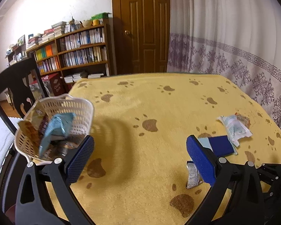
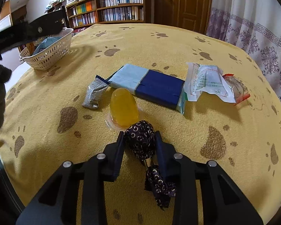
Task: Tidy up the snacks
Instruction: 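Grasp the small silver-wrapped bar with the left tool, then carry the silver-wrapped bar into the basket and open the left tool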
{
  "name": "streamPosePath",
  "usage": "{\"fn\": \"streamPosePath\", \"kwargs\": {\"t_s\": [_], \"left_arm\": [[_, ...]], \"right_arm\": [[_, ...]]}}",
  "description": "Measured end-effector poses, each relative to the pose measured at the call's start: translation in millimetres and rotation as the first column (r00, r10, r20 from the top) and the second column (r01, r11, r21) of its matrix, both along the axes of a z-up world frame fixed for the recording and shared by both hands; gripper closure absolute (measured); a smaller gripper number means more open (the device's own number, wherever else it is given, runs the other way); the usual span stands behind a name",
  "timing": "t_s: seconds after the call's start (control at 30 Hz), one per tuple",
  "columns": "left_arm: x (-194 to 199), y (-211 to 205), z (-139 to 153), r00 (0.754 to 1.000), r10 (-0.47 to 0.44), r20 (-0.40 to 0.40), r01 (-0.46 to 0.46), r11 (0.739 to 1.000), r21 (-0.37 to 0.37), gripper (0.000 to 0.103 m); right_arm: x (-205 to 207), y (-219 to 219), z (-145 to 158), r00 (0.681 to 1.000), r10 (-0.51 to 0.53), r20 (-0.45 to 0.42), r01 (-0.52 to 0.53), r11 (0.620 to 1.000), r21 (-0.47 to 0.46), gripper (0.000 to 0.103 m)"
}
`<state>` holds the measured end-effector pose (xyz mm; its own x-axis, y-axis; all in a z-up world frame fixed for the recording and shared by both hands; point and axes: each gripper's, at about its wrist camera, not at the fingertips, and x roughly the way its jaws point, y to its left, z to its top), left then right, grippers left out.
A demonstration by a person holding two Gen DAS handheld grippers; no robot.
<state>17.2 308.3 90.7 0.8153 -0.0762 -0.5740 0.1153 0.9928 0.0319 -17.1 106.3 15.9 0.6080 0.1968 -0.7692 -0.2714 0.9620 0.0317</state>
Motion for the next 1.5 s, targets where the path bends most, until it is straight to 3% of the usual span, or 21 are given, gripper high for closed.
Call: {"fn": "streamPosePath", "kwargs": {"t_s": [0.27, 0.4, 0.63, 0.77, 0.93, 1.27, 1.5], "left_arm": [[5, -29, -33, 0.993, -0.08, -0.09, 0.081, 0.997, 0.011, 0.003], [3, -51, -49, 0.983, -0.139, -0.124, 0.146, 0.988, 0.047, 0.011], [7, -66, -74, 0.962, -0.182, -0.205, 0.195, 0.98, 0.047, 0.041], [6, -71, -81, 0.951, -0.221, -0.216, 0.231, 0.973, 0.025, 0.05], [5, -72, -78, 0.937, -0.268, -0.226, 0.27, 0.962, -0.021, 0.08], [-1, -58, -51, 0.953, -0.255, -0.162, 0.255, 0.967, -0.027, 0.082], [-6, -31, -19, 0.981, -0.18, -0.07, 0.179, 0.984, -0.021, 0.082]], "right_arm": [[-10, -15, 2, 1.0, -0.025, 0.003, 0.025, 0.998, 0.058, 0.071], [-12, -19, -1, 1.0, -0.03, -0.004, 0.03, 0.997, 0.071, 0.071], [-14, -21, -2, 1.0, -0.025, 0.001, 0.025, 0.996, 0.083, 0.071], [-15, -20, -2, 1.0, -0.024, 0.002, 0.024, 0.996, 0.082, 0.071], [-15, -20, -2, 1.0, -0.024, 0.004, 0.024, 0.996, 0.087, 0.071], [-21, -18, 8, 0.999, -0.023, 0.03, 0.02, 0.994, 0.112, 0.071], [-25, -17, 17, 0.999, -0.02, 0.048, 0.013, 0.991, 0.131, 0.071]]}}
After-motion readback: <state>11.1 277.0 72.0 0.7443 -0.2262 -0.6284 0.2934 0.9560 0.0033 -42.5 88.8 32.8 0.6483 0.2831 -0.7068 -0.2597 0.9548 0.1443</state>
